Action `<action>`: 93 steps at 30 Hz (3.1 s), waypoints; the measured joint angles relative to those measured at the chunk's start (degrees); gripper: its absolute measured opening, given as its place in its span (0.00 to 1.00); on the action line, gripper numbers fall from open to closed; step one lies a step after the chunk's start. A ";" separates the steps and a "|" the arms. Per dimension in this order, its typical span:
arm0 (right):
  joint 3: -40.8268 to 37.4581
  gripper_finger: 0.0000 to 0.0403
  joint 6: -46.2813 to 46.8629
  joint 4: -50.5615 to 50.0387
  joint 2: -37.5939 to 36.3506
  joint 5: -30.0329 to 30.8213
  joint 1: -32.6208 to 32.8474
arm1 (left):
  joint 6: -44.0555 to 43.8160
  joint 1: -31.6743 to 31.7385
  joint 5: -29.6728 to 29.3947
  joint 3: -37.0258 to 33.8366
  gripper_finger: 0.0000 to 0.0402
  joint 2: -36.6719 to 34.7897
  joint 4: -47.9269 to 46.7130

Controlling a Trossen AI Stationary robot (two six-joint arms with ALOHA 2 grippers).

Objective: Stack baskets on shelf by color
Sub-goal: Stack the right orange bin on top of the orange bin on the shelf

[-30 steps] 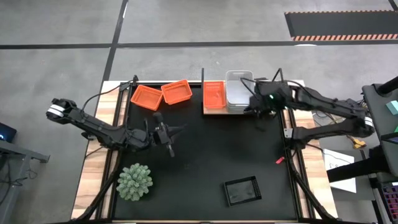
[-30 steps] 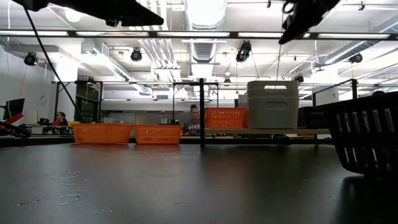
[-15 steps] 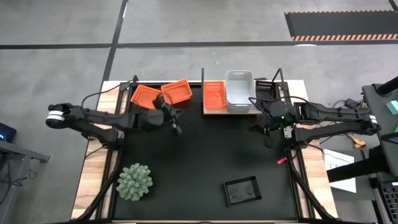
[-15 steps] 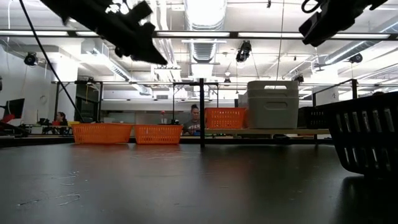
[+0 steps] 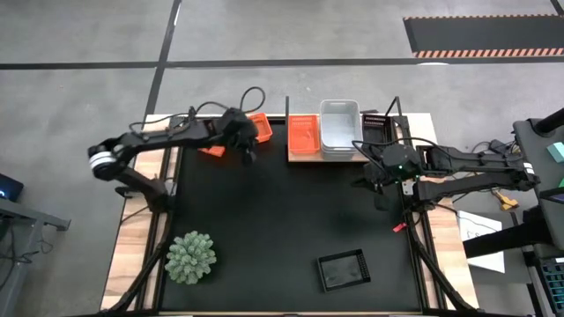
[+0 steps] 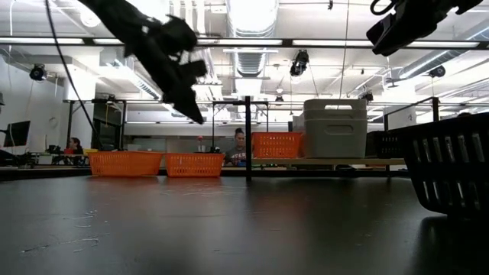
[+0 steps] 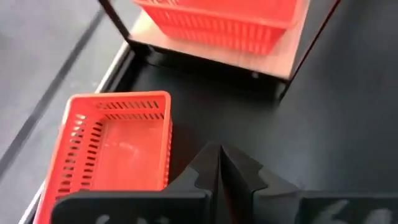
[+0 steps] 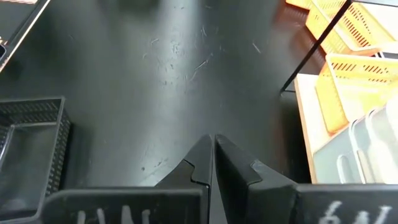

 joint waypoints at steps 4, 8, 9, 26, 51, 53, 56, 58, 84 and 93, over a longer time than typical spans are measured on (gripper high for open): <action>-0.46 0.02 -0.12 -0.02 0.00 0.00 0.00 | 7.56 1.86 1.13 5.05 0.06 6.11 -5.49; -1.26 0.02 0.12 0.00 0.00 -0.02 0.09 | 12.42 2.64 0.09 7.58 0.19 9.92 -6.81; -1.48 0.02 0.14 -0.04 0.00 -0.02 0.09 | 12.97 2.85 -0.71 7.82 0.22 10.56 -6.83; -2.33 0.02 0.32 -0.04 -0.02 -0.07 0.09 | 14.24 5.95 -2.59 7.42 0.32 17.20 -3.25; -2.36 0.02 0.68 -0.07 -0.02 -3.74 0.10 | 14.25 -1.54 -5.88 7.39 0.00 8.78 -17.12; -2.40 0.02 -0.18 -0.07 0.02 -6.58 0.24 | 13.76 -4.95 -5.96 7.41 0.00 5.24 -21.13; -2.42 0.02 -0.51 0.82 0.57 -8.69 0.74 | 9.32 -11.56 -6.13 7.43 0.00 -0.30 -26.42; -2.44 0.02 -0.56 2.48 1.19 -8.75 1.29 | 4.80 -17.19 -6.09 7.45 0.00 -3.70 -27.49; 6.04 0.51 -5.58 32.76 24.13 -17.71 8.13 | -6.85 -51.48 -8.21 7.36 0.00 4.09 1.40; 14.51 0.51 -9.05 28.39 36.72 -24.45 8.11 | -6.73 -51.45 -8.18 7.36 0.00 4.63 3.26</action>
